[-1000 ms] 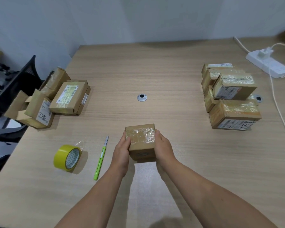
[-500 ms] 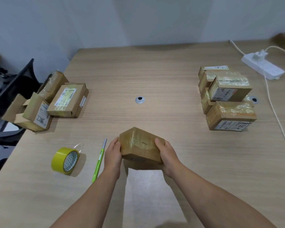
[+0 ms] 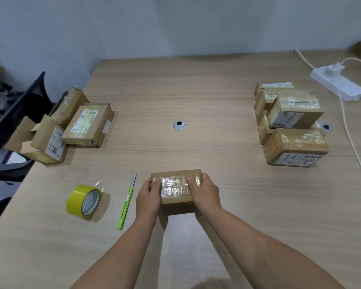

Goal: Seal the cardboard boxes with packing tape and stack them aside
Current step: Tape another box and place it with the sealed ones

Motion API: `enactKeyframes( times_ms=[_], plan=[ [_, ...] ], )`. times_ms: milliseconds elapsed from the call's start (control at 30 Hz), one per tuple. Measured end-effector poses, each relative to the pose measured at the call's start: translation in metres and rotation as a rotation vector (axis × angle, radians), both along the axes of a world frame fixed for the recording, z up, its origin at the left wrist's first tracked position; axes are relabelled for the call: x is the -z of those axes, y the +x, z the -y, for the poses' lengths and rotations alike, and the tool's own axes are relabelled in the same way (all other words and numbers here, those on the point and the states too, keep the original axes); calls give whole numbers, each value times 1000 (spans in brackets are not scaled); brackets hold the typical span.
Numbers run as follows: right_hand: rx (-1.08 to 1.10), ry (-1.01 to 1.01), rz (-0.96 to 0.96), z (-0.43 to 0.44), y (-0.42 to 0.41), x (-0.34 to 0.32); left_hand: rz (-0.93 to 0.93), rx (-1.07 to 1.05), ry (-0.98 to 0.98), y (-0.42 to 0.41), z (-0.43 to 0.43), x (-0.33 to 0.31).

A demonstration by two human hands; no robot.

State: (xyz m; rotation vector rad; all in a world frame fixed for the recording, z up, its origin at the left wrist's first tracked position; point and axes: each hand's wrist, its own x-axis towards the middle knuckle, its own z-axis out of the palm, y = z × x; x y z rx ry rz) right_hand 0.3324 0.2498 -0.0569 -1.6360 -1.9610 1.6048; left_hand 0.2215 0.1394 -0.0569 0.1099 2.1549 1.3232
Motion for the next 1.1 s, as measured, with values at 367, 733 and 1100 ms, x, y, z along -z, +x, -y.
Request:
enactKeyframes(
  times_ms=[367, 733, 1100],
  plan=[
    [18, 2, 69, 15, -10, -3, -147, 22, -141, 13, -10, 1],
    [36, 7, 40, 13, -8, -5, -37, 17, -87, 5, -9, 6],
    [60, -52, -11, 9, -5, -3, 187, -15, 96, -3, -1, 6]
  ],
)
